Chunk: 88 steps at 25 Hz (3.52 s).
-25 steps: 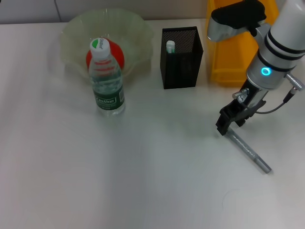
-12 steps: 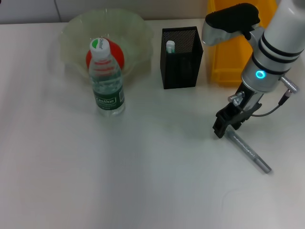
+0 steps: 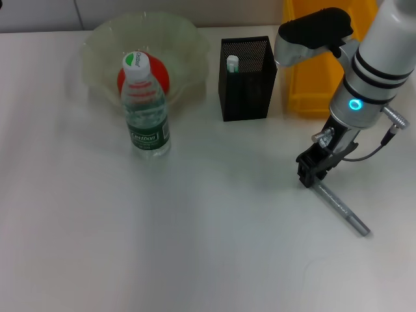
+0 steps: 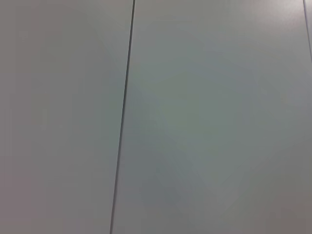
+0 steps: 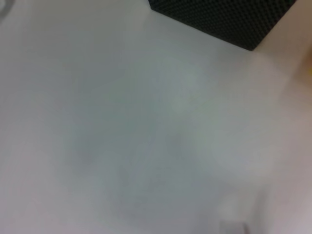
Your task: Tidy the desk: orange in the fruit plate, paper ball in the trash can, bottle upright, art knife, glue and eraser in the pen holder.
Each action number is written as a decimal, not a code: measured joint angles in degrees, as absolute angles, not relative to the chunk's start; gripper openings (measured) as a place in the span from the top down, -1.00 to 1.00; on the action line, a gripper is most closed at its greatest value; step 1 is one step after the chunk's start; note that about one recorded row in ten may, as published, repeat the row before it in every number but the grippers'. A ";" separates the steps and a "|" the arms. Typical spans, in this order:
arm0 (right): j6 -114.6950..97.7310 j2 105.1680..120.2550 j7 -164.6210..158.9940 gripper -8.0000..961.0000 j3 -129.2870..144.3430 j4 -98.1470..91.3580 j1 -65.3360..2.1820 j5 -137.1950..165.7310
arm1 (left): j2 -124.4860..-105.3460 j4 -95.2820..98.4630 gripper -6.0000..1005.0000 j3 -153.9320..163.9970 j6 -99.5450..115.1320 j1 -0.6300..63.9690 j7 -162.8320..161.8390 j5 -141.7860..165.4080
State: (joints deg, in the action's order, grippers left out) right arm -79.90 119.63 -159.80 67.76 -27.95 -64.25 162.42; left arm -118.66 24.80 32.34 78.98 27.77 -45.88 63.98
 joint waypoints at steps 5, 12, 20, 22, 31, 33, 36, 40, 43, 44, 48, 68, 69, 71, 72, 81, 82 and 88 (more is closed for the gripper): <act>-80.02 119.62 -159.99 0.48 67.78 -28.20 -64.23 162.41 | -118.65 24.77 -0.42 32.35 79.09 27.77 -45.88 63.98; -82.50 119.26 -160.05 0.64 66.61 -30.93 -63.00 162.41 | -118.58 24.76 -0.42 32.35 79.29 27.71 -45.88 63.98; -87.74 118.64 -152.42 0.70 51.05 -47.33 -52.04 154.13 | -118.56 24.98 -0.42 32.27 79.37 27.45 -45.90 63.52; -87.57 117.77 -144.71 0.70 45.95 -48.86 -47.38 142.29 | -118.56 24.95 -0.42 32.25 79.37 27.33 -45.90 62.82; -77.92 118.14 -91.93 0.70 40.48 -31.45 -34.47 81.35 | -118.61 23.99 -0.42 32.25 78.75 27.66 -43.74 60.50; -76.27 118.91 -79.55 0.70 40.57 -27.12 -34.32 72.98 | -118.55 23.07 -0.42 32.28 78.37 28.23 -43.08 60.25; -72.64 119.27 -64.68 0.70 40.87 -20.72 -36.81 65.73 | -118.51 22.83 -0.42 32.38 77.90 28.59 -42.89 60.19; -65.08 119.23 -59.31 0.70 42.36 -17.17 -41.22 66.00 | -118.49 22.84 -0.42 32.47 77.73 28.65 -42.89 60.18; -61.94 119.23 -59.08 0.70 45.39 -16.67 -42.79 66.11 | -118.53 22.84 -0.42 32.26 77.70 28.59 -42.89 60.18; -61.28 119.23 -59.34 0.70 46.29 -16.67 -43.15 66.11 | -118.55 22.84 -0.42 32.26 77.68 28.53 -42.89 60.16; -60.57 119.24 -61.54 0.70 49.51 -16.88 -43.62 65.98 | -118.55 22.84 -0.42 32.26 77.68 28.53 -42.89 60.16; -52.82 119.36 -64.39 0.70 58.03 -16.52 -43.92 65.62 | -118.47 22.41 -0.42 32.32 77.28 28.88 -42.80 60.02; -52.69 119.37 -64.39 0.70 58.47 -16.31 -43.99 65.62 | -118.47 22.41 -0.42 32.42 77.26 28.90 -42.80 60.02; -52.73 119.38 -64.40 0.70 59.28 -16.17 -43.95 65.58 | -118.47 22.41 -0.42 32.54 77.25 28.91 -42.80 60.02; -52.78 119.41 -64.40 0.70 59.57 -16.09 -43.85 65.52 | -118.47 22.41 -0.42 32.58 77.25 28.91 -42.80 60.02; -52.55 119.86 -62.20 0.40 59.03 -13.14 -43.74 62.17 | -118.54 21.99 -0.42 32.74 77.02 29.14 -42.80 60.04; -53.21 119.89 -61.18 0.31 59.06 -12.56 -43.54 60.36 | -118.55 22.00 -0.42 32.79 77.04 29.22 -42.80 60.11; -61.90 119.91 -55.61 -0.04 58.98 -11.09 -40.68 52.58 | -118.48 22.04 -0.42 32.93 76.98 29.22 -42.98 60.54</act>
State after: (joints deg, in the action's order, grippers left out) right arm -61.90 119.91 -55.61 58.99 -11.09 -40.68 52.58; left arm -118.48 22.04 32.93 76.98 29.22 -42.98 60.54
